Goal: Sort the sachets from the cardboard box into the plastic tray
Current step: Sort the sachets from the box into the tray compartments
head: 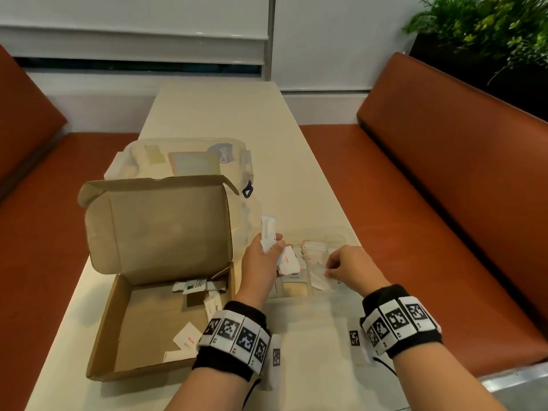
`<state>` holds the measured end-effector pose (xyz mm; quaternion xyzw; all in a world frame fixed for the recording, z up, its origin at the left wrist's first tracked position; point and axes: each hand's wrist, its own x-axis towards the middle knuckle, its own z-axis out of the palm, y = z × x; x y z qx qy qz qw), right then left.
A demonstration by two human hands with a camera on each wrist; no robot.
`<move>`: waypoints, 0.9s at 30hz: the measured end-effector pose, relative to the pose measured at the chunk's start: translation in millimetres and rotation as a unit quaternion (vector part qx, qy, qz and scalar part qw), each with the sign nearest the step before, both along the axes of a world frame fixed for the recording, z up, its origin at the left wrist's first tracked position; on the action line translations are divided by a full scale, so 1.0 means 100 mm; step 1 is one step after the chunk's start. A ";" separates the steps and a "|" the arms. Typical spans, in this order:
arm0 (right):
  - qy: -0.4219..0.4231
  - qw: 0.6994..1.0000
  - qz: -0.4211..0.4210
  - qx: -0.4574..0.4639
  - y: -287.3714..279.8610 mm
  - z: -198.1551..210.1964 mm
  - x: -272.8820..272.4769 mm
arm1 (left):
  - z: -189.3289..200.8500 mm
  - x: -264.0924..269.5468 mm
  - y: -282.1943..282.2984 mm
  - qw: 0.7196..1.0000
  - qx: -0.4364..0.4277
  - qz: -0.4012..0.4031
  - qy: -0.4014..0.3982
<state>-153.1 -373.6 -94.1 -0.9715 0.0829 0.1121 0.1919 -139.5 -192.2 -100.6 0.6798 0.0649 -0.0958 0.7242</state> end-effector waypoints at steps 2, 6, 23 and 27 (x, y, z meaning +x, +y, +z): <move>0.015 1.000 0.012 -0.015 0.00 0.02 0.02 | 0.01 0.01 0.01 1.000 0.004 0.005 -0.002; 0.073 0.995 0.050 -0.051 0.09 0.06 0.10 | 0.02 0.01 0.01 1.000 0.008 0.005 0.002; -0.004 0.998 0.054 -0.040 0.06 -0.22 -0.05 | 0.06 -0.02 -0.02 1.000 0.009 -0.003 -0.002; -0.014 0.999 0.038 -0.028 0.06 -0.25 -0.05 | 0.08 -0.04 -0.04 1.000 0.014 -0.010 0.000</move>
